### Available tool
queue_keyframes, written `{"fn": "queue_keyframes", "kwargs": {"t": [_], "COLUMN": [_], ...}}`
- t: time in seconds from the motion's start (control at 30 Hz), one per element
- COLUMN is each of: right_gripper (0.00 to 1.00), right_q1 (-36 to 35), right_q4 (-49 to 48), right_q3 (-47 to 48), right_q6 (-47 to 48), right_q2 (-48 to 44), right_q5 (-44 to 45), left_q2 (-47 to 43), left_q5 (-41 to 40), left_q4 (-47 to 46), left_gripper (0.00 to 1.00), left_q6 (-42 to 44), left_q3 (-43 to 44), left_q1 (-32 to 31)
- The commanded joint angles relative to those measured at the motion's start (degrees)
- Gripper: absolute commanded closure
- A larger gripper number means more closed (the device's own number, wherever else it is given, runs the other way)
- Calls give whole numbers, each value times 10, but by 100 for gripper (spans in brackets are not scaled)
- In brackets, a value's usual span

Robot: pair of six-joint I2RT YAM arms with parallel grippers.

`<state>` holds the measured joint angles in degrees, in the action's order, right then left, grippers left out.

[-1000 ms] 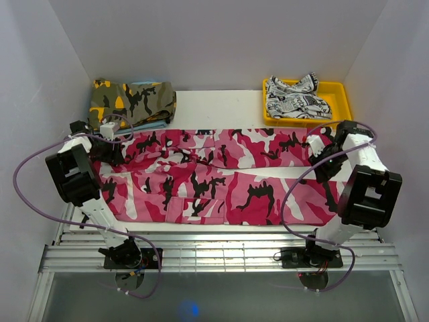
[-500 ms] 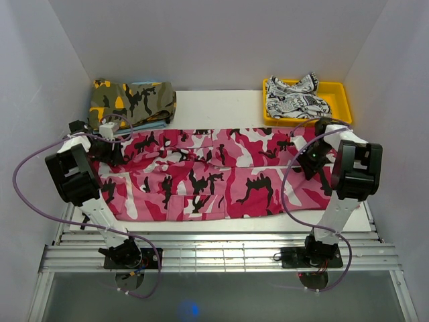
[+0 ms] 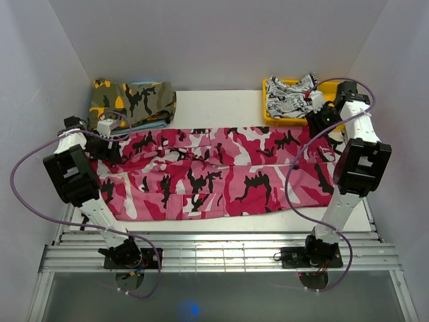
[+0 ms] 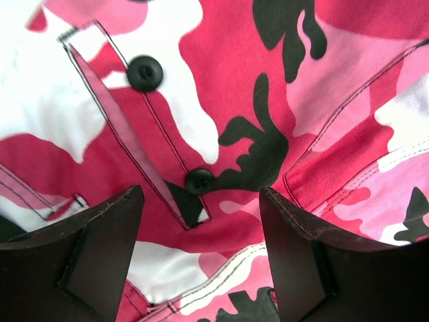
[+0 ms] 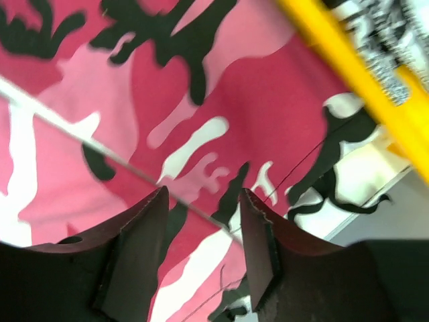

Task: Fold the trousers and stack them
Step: Flatten the trousers out

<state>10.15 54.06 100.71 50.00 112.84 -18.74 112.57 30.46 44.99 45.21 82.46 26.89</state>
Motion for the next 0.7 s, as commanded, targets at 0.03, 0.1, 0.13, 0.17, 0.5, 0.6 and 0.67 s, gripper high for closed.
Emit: {"fn": "queue_keyframes", "kwargs": {"t": [0.03, 0.1, 0.13, 0.17, 0.5, 0.6, 0.67], "right_gripper": [49, 51, 51, 51, 54, 55, 56], "right_q1": [-7, -7, -7, -7, -4, 0, 7], "right_q4": [-32, -42, -48, -54, -96, -86, -64], "right_q3": [16, 6, -3, -15, -240, -288, -293], "right_q6": [-79, -82, -80, -76, -13, 18, 33], "right_q2": [89, 106, 114, 114, 9, -34, -49], "right_q5": [-12, 2, 19, 26, 58, 63, 60], "left_q2": [-21, -3, 2, 7, -5, -19, -32], "left_q5": [34, 36, 38, 40, 29, 32, 33], "left_q4": [-8, -9, -9, -10, -10, -16, -18], "left_gripper": [19, 19, 20, 20, 20, 20, 20], "left_q6": [2, -12, -20, -23, -24, -17, -11], "left_q3": [29, 43, 46, 50, 21, -22, -45], "left_q1": [3, 3, 3, 3, 5, 10, 11]}}
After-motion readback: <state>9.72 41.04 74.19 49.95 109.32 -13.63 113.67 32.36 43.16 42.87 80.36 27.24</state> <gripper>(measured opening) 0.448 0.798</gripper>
